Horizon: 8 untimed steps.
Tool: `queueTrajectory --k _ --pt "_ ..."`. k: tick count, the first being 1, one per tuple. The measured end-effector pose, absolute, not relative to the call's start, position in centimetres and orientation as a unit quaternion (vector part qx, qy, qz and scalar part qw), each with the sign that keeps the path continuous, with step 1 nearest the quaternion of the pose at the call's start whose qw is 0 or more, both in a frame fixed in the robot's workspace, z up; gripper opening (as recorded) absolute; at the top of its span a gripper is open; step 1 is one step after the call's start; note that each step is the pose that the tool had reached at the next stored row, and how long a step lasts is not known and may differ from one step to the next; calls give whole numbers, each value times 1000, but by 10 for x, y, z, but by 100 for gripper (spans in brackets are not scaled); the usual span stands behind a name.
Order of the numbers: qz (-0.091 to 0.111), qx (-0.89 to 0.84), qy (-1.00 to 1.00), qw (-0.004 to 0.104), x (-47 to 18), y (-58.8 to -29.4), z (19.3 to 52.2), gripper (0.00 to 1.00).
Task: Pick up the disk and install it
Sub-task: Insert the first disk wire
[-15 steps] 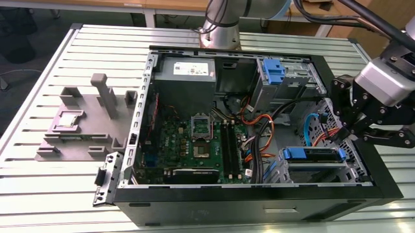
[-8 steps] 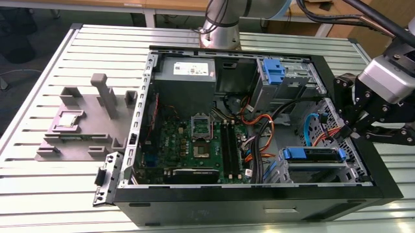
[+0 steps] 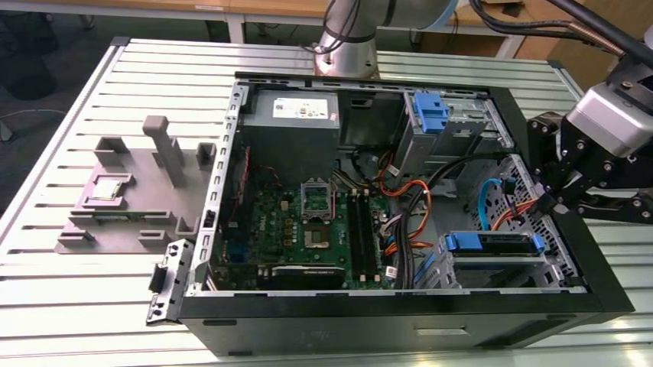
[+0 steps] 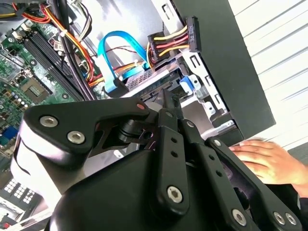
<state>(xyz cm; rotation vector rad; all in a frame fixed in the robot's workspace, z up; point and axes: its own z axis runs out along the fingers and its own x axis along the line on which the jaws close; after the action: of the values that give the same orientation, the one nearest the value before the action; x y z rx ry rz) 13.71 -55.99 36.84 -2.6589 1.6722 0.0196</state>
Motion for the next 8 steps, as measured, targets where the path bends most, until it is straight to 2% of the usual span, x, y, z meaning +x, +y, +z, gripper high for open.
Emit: queueTrajectory --k 8 --pt "6 -847 531 0 139 -557 368 10"
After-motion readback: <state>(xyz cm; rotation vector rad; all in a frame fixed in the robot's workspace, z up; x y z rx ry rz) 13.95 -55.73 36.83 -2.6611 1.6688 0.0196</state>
